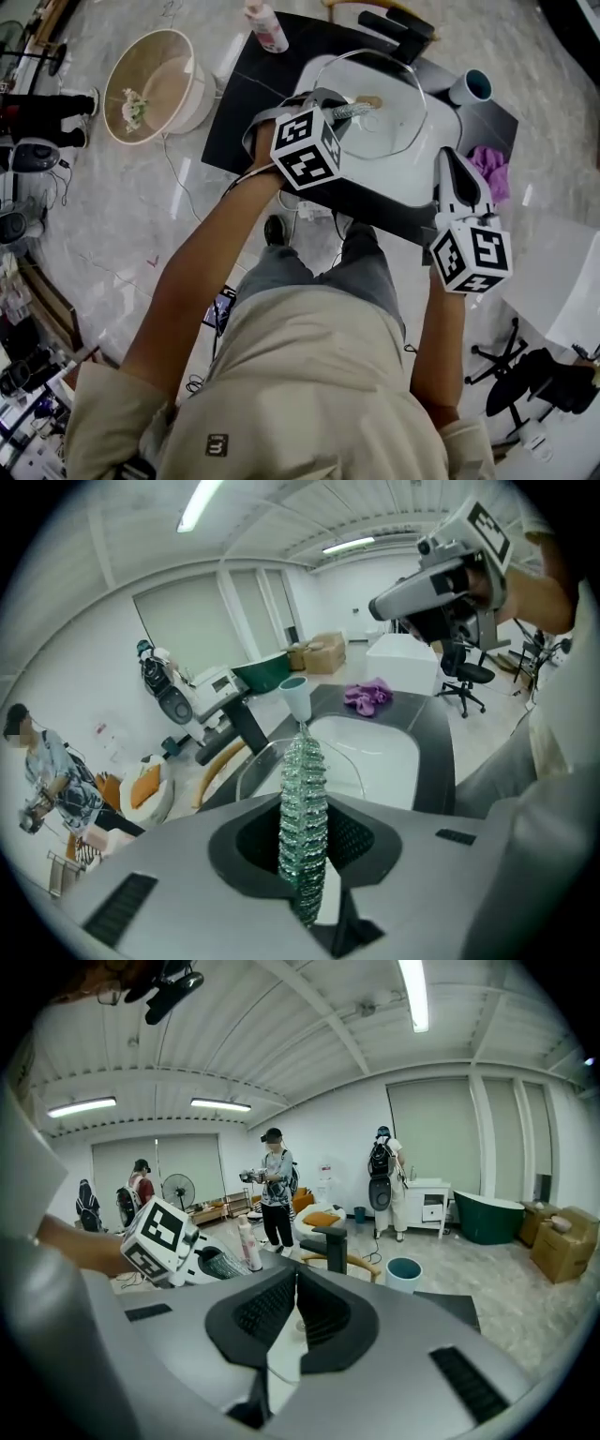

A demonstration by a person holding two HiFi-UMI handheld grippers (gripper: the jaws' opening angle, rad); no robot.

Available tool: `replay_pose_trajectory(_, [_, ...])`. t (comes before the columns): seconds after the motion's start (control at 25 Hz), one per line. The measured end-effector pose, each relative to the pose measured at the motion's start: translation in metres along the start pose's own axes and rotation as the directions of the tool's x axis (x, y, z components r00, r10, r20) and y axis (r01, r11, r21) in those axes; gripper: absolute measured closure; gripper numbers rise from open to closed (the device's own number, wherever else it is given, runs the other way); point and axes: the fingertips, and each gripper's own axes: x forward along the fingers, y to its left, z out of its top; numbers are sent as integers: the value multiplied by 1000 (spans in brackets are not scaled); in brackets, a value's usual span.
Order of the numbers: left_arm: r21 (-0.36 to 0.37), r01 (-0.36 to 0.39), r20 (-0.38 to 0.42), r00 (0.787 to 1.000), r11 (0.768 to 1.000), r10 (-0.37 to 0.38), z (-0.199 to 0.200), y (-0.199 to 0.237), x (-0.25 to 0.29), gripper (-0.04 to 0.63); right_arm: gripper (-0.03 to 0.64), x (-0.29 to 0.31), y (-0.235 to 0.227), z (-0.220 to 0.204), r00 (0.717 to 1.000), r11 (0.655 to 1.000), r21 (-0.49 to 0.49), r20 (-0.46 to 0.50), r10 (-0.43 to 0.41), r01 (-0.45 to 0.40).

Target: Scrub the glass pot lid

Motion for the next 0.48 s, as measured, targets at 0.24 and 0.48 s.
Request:
replay_pose_trajectory(0.24, [-88, -48, 150, 987, 995, 61, 18, 15, -84, 509, 592, -24, 24, 24, 999, 1000, -29, 38, 2, -1])
replay_pose_trajectory(0.48, [-247, -46, 369, 919, 968, 138, 38, 31, -183, 509, 592, -54, 54, 61, 992, 997, -72, 121, 39, -31])
